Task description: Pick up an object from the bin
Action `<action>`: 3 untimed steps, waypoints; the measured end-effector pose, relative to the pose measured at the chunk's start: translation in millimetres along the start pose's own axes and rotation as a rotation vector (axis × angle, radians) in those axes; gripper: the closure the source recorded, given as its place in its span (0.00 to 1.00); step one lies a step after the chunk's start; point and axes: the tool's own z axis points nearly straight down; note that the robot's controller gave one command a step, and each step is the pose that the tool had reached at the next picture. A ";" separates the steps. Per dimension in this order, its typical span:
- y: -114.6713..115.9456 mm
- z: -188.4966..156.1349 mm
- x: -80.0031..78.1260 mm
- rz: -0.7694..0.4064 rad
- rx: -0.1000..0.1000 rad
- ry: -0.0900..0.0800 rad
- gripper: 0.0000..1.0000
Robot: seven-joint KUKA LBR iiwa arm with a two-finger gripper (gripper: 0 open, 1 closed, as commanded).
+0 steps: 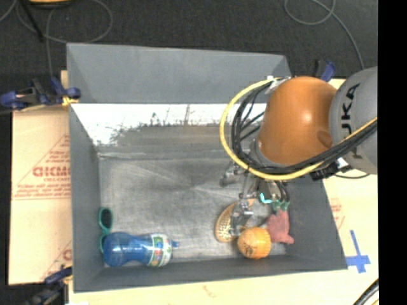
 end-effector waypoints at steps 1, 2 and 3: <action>0.1 -3.4 -1.6 0.000 0.000 -0.008 0.00; -7.5 43.0 -7.7 -0.061 0.001 -0.014 0.00; -18.0 142.0 4.6 -0.001 -0.002 -0.007 1.00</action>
Offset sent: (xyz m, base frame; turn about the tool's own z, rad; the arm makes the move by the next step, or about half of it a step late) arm 0.0140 -0.0221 -0.1444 -0.1954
